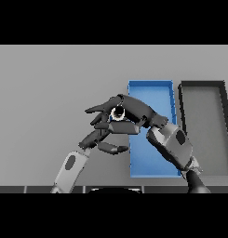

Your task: Pick up the blue pipe and place it into the blue bin.

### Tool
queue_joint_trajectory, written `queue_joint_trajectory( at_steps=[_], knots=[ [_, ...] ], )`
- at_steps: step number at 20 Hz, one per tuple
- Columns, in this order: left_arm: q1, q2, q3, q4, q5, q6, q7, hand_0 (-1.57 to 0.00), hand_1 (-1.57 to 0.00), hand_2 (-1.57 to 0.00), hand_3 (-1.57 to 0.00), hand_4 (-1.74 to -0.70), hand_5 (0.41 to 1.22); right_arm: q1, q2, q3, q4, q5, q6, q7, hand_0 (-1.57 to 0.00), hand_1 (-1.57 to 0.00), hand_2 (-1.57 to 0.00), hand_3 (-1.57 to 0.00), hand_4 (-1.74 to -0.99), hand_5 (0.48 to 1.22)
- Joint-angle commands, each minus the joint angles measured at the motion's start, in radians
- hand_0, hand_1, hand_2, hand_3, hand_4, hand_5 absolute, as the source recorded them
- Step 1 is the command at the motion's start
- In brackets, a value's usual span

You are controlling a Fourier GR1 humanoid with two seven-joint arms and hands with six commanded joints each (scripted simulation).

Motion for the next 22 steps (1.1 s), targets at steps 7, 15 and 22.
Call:
queue_joint_trajectory(
  at_steps=[7, 15, 22],
  knots=[
    [0.01, 0.015, 0.003, -0.018, 0.001, -0.005, 0.023, 0.0, 0.0, 0.0, 0.0, -0.89, 0.425, -0.199, -0.164, -0.189, 0.187, 0.038, -0.12, -0.013, -1.57, -1.57, -1.57, -1.57, -1.741, 1.221],
    [0.015, 0.026, -0.002, -0.017, -0.018, 0.003, -0.011, 0.0, 0.0, 0.0, 0.0, -0.87, 0.418, 0.007, -0.295, -0.287, 0.285, 0.081, -0.11, -0.01, -1.57, -1.57, -1.57, -1.57, -1.741, 1.221],
    [0.031, 0.015, -0.005, -0.024, -0.008, 0.007, -0.001, 0.0, 0.0, 0.0, 0.0, -0.88, 0.423, 0.315, -0.326, -0.283, 0.168, 0.093, -0.161, 0.048, -1.57, -1.57, -1.57, -1.57, -1.741, 1.221]
  ],
)
